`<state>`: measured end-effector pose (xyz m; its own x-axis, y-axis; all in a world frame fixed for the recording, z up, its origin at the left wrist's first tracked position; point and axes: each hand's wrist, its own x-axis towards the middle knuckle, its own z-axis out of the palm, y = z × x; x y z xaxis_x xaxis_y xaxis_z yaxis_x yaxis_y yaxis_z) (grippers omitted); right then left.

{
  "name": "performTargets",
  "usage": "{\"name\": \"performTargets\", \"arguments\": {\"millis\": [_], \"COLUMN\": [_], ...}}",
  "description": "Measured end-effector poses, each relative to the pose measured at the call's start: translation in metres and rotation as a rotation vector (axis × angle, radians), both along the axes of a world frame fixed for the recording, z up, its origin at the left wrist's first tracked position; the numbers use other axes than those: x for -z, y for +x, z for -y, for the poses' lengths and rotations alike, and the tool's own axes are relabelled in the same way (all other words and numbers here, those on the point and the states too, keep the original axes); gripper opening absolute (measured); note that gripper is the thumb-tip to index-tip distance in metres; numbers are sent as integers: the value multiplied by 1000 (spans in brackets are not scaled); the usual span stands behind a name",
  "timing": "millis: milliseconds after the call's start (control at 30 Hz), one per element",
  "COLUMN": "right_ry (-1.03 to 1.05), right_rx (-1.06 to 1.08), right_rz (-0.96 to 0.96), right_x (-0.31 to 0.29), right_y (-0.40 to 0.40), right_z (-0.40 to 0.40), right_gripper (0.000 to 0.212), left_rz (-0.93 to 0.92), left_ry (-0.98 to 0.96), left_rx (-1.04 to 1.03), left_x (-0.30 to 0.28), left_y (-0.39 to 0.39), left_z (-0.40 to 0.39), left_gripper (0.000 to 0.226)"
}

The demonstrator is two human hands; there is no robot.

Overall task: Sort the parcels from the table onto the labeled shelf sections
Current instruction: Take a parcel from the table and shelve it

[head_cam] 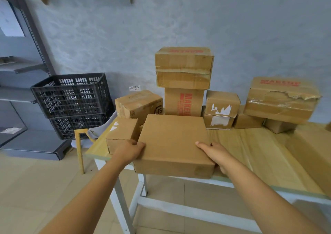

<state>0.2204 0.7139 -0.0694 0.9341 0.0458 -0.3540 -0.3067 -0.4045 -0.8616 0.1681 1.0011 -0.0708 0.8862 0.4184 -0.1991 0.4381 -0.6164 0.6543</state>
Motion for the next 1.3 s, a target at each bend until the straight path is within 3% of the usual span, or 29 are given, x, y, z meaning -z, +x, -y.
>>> {"name": "performTargets", "arguments": {"millis": [167,400,500,567,667,800,867,967,1033,1100,1300], "right_ry": [165,475,553,558,543,475,391,173,11,-100,-136], "right_rx": [21,78,4,-18,31,18,5,-15,-64,-140,-340], "right_rz": [-89,-96,-109,-63,79,225,343,592,693,762,926], "right_x": [-5,-23,-34,-41,-52,-73,-85,-106,-117,-125,-138], "right_y": [-19,-50,-64,-72,-83,-102,-109,-124,-136,-148,-180], "right_z": [16,48,70,82,94,106,111,110,108,107,97], "right_gripper": [56,75,76,75,78,91,102,115,119,117,67], "left_rz": [122,273,310,271,211,374,416,372,359,388,461], "left_ry": [-466,-732,-806,-733,-431,-10,55,-293,-576,-722,-932], "left_rx": [-142,-118,-46,1,53,69,186,334,321,279,-7], "left_x": [-1,-18,-28,-33,-44,-70,-88,-118,-136,-147,-145], "left_y": [-18,-53,-65,-72,-81,-94,-103,-121,-132,-134,-123], "left_z": [20,46,60,70,90,130,158,206,230,240,235], "left_gripper": [37,37,35,39,47,61,67,79,90,87,89]}}
